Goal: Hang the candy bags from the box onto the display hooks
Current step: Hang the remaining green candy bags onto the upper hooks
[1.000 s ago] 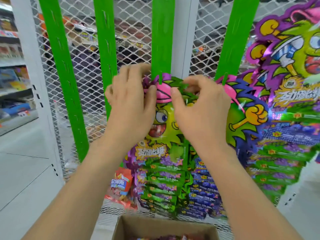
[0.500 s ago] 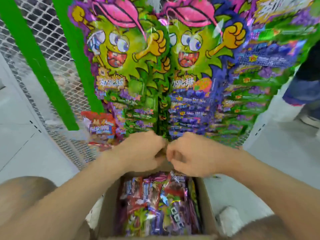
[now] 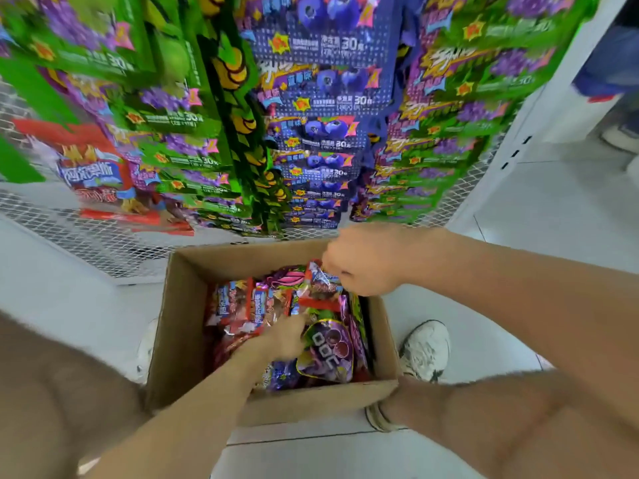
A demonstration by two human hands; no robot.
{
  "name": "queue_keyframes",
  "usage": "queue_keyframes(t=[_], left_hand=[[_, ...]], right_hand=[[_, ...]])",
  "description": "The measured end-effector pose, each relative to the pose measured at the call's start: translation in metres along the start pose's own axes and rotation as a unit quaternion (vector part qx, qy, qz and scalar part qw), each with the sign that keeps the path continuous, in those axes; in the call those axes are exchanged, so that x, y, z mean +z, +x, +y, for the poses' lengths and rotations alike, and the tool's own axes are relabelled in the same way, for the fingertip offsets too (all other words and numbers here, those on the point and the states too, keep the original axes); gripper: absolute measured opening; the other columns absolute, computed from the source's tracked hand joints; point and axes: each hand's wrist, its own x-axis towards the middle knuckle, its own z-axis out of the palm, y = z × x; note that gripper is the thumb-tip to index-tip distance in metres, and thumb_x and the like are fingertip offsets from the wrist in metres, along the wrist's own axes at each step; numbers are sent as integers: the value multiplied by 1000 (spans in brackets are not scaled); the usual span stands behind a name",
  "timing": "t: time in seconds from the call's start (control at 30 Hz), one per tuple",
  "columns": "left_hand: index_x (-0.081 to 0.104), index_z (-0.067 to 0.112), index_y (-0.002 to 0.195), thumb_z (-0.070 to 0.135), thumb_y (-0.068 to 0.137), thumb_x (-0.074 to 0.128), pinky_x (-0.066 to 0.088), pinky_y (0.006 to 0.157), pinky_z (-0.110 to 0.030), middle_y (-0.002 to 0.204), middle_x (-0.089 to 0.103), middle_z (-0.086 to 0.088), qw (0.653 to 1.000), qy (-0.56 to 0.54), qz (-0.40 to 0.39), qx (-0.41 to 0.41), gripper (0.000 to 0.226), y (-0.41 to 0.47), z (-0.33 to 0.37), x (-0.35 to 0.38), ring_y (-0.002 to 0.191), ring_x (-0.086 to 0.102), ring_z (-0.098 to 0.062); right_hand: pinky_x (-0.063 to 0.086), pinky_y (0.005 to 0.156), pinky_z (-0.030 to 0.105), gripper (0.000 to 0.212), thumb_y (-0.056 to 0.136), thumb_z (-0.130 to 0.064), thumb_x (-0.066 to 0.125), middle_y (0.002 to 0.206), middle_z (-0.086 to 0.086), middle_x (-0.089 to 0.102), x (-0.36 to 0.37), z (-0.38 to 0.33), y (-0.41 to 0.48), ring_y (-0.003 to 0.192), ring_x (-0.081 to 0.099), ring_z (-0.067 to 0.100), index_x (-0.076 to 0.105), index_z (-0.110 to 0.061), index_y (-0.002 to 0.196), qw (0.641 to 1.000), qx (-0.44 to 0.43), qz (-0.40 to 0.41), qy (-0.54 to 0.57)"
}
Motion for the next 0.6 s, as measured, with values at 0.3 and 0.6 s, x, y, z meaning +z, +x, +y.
queue_keyframes(t=[0.3, 0.6], left_hand=[[61, 5, 96, 21, 104, 64, 42, 67, -34, 81, 54, -8, 997, -67, 36, -8, 18, 2, 16, 15, 67, 47, -21], [55, 17, 106, 17, 111, 48, 36, 61, -37, 75, 58, -5, 979, -47, 163, 116, 9, -73, 28, -88, 61, 48, -20]], right_hand=[[48, 59, 39, 13, 100, -14, 50, 78, 7, 49, 4, -3, 9, 65, 53, 29, 60, -9, 95, 1000, -2, -25, -17], [38, 56, 36, 21, 97, -11, 56, 71, 6, 44, -28, -20, 6, 63, 44, 29, 47, -11, 78, 999, 34, 2, 32]])
